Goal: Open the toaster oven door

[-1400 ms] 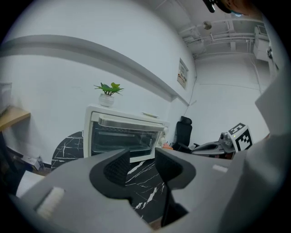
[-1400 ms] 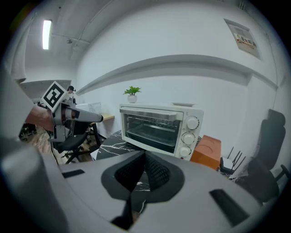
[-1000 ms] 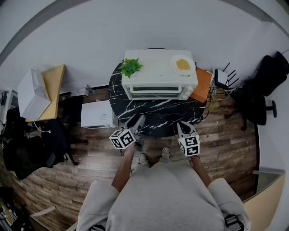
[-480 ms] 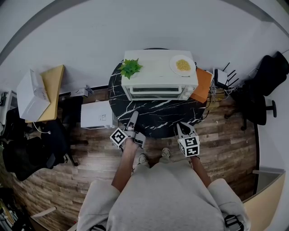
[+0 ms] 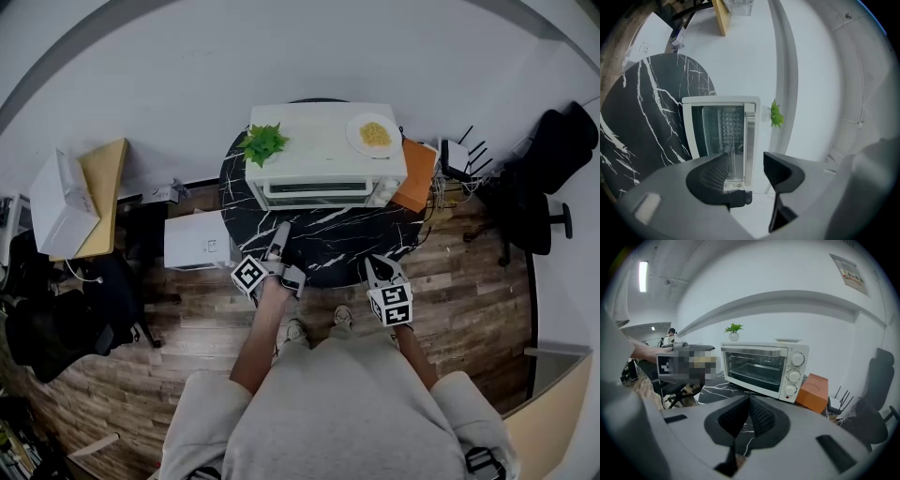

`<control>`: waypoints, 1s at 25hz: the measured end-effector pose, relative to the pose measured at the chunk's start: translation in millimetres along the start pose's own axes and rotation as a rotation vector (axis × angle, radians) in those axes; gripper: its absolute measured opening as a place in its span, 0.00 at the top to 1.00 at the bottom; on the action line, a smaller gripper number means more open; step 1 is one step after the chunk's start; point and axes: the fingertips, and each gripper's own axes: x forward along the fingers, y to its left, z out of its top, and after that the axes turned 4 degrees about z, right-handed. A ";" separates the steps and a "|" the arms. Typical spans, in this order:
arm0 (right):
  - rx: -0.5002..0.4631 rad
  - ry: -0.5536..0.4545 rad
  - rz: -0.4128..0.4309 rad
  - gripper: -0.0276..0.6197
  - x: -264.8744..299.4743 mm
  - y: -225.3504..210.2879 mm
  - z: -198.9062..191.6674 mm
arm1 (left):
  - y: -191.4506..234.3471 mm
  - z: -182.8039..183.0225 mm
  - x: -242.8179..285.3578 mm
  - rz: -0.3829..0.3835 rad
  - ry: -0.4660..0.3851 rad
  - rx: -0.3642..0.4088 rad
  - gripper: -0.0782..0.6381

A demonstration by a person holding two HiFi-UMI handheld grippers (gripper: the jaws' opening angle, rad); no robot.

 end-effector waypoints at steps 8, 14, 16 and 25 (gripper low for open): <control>0.024 0.012 -0.022 0.94 -7.1 -10.9 -7.8 | -1.5 -0.4 36.4 0.019 0.042 0.031 0.58; 0.042 0.020 -0.039 0.94 -11.2 -18.1 -13.5 | -6.9 -3.3 63.3 0.006 0.062 0.042 0.58; 0.047 0.026 -0.046 0.94 -13.5 -20.7 -16.0 | -6.3 -4.6 70.4 0.011 0.065 0.033 0.58; 0.075 0.046 -0.078 0.94 -23.3 -31.6 -27.9 | -9.9 -7.4 100.2 0.019 0.082 0.022 0.59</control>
